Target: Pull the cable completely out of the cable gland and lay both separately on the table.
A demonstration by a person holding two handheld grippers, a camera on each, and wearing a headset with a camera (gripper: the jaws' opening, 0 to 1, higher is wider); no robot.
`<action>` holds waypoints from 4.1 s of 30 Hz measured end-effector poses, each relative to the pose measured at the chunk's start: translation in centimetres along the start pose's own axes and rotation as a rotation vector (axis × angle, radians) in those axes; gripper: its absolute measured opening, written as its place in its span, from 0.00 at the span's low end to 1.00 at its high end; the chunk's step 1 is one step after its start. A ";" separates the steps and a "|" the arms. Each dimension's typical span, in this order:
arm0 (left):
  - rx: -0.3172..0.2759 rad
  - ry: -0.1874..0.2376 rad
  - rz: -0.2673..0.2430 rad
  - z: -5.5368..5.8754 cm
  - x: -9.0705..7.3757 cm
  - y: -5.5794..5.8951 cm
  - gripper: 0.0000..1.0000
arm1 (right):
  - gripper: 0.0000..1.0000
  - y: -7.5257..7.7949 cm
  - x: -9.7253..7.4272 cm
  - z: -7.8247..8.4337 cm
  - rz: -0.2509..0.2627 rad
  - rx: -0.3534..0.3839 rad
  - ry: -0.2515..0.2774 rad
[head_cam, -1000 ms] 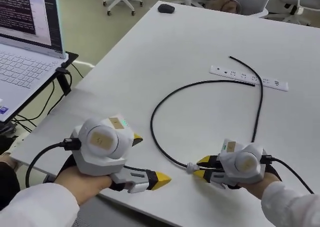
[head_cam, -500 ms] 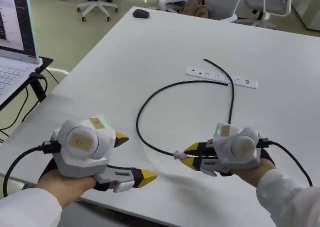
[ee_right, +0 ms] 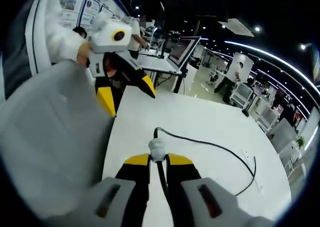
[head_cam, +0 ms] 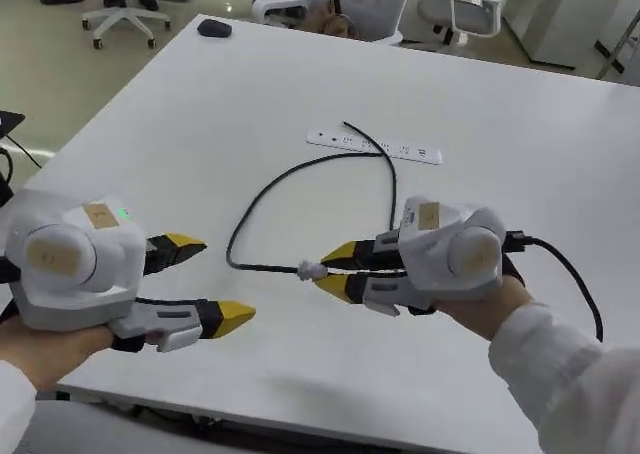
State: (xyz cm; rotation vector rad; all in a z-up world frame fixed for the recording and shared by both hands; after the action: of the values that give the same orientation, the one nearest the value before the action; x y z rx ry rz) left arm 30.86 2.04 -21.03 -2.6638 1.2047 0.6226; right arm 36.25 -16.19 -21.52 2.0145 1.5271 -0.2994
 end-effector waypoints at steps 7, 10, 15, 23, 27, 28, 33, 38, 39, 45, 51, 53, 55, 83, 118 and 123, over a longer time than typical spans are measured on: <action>0.027 0.093 0.145 -2.2 0.6 1.4 0.44 | 0.09 -0.2 -2.9 -2.2 0.015 -0.077 0.054; 0.059 0.131 0.199 -3.6 0.9 1.6 0.41 | 0.09 -0.2 -3.8 -3.0 0.017 -0.091 0.079; 0.053 0.184 0.269 -5.5 1.5 1.1 0.38 | 0.09 -0.3 -4.7 -4.0 0.030 -0.118 0.098; 0.003 0.254 0.497 -7.9 1.9 2.1 0.32 | 0.09 -0.7 -5.4 -5.6 0.042 -0.181 0.140; 0.009 0.241 0.530 -7.9 2.3 1.8 0.30 | 0.09 -0.7 -5.9 -6.5 0.049 -0.194 0.170; 0.007 0.241 0.535 -7.9 2.3 1.7 0.30 | 0.09 -0.7 -6.0 -6.7 0.055 -0.201 0.178; -0.031 0.288 0.590 -8.7 2.0 1.9 0.22 | 0.09 -0.8 -6.6 -7.3 0.065 -0.218 0.205; -0.003 0.310 0.633 -9.2 2.0 2.6 0.18 | 0.09 -0.9 -6.8 -7.5 0.053 -0.228 0.218; 0.007 0.309 0.640 -9.2 2.0 2.8 0.18 | 0.09 -0.9 -6.9 -7.6 0.050 -0.233 0.222; 0.107 0.278 0.660 -9.1 2.1 3.5 0.18 | 0.08 -1.3 -7.5 -7.8 0.036 -0.249 0.251; 0.099 0.333 0.649 -9.7 1.9 3.6 0.16 | 0.08 -1.0 -8.2 -8.3 0.047 -0.203 0.289; 0.099 0.338 0.661 -9.8 1.9 3.5 0.16 | 0.08 -1.0 -8.3 -8.4 0.042 -0.202 0.297; 0.101 0.329 0.659 -9.9 2.0 3.4 0.16 | 0.09 -1.0 -8.2 -8.3 0.053 -0.224 0.302; 0.348 0.363 0.627 -10.7 1.1 4.1 0.16 | 0.11 0.1 -7.7 -7.1 -0.246 0.546 0.476; 0.207 0.201 0.675 -10.7 1.3 2.8 0.14 | 0.08 -0.2 -6.1 -7.4 -0.239 0.532 0.410; 0.142 0.181 0.699 -10.4 1.4 2.7 0.14 | 0.08 -0.2 -6.0 -7.4 -0.224 0.459 0.403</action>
State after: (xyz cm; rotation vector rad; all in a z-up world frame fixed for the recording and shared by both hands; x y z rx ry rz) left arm 32.91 -3.88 -12.13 -2.1781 2.1618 0.3501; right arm 32.96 -16.68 -12.59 2.3584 2.0966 -0.3760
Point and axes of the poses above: the centre of the closed fingertips' face, and the gripper's own axes: x roughly forward along the fingers, y roughly to its right, z roughly out of its underside, the point moved 7 cm from there along -x, roughly backward along the fingers, and after that the axes turned 7 degrees about z, right-handed, at the moved point
